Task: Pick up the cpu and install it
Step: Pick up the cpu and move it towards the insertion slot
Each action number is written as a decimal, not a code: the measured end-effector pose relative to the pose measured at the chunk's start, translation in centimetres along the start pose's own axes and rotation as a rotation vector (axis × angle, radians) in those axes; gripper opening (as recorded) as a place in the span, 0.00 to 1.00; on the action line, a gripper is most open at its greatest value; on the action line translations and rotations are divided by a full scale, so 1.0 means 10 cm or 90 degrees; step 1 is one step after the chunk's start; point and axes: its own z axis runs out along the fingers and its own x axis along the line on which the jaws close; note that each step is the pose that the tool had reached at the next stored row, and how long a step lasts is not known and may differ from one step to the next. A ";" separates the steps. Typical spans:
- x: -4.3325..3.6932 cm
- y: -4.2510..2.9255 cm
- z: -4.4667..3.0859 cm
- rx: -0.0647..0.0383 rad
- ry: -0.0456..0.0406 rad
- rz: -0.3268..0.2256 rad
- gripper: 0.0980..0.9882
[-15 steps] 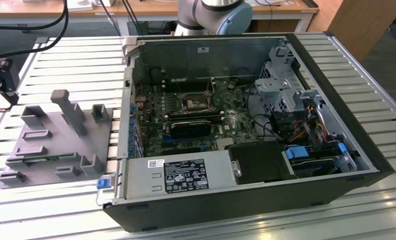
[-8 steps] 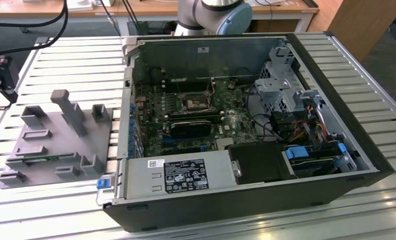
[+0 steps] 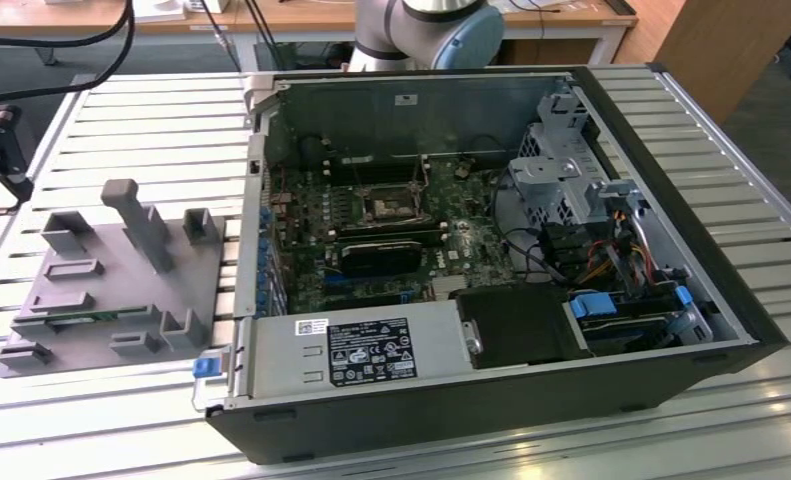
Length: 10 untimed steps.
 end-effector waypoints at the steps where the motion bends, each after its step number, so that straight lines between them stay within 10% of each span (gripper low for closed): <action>1: 0.000 0.004 -0.011 0.000 0.0000 0.000 0.48; 10: 0.004 0.036 -0.152 0.000 0.0000 0.000 0.48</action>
